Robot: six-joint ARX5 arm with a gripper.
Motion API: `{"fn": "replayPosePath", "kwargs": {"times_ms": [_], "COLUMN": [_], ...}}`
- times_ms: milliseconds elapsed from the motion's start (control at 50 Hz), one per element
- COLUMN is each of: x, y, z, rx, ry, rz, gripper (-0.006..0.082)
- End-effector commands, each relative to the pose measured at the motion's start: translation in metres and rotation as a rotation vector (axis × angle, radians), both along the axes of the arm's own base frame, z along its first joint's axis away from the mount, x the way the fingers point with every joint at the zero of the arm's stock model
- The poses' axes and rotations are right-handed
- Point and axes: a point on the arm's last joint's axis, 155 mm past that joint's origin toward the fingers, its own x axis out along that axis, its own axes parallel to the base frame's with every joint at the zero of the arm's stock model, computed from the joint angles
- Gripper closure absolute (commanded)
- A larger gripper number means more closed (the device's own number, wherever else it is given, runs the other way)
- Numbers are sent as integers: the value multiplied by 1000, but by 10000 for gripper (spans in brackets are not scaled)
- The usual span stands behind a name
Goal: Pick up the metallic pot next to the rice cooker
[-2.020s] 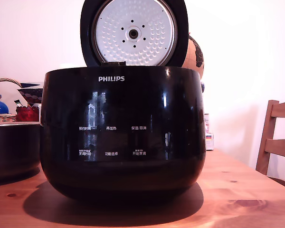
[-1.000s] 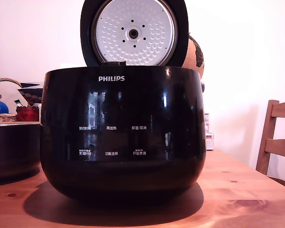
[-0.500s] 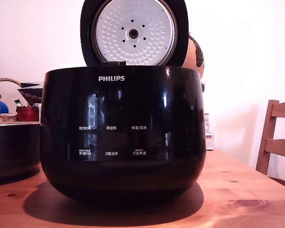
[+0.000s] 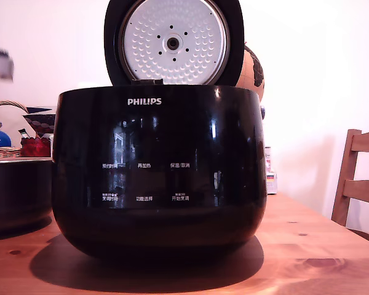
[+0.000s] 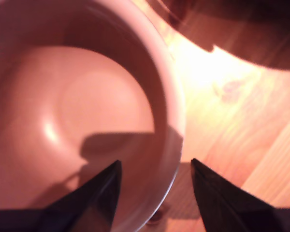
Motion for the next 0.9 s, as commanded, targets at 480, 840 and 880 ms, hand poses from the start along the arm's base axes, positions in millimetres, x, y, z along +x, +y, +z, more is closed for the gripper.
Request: {"fn": "replayPosePath", "kwargs": {"times_ms": [480,840,880], "x": [10,10,9], "y": [-3,-3,-3], "z": [-14,-13,-12], "rx": [9,13,20], "ry": [2,0,-1], "rz": [-18,-21,-22], "gripper": [656,788,788]}}
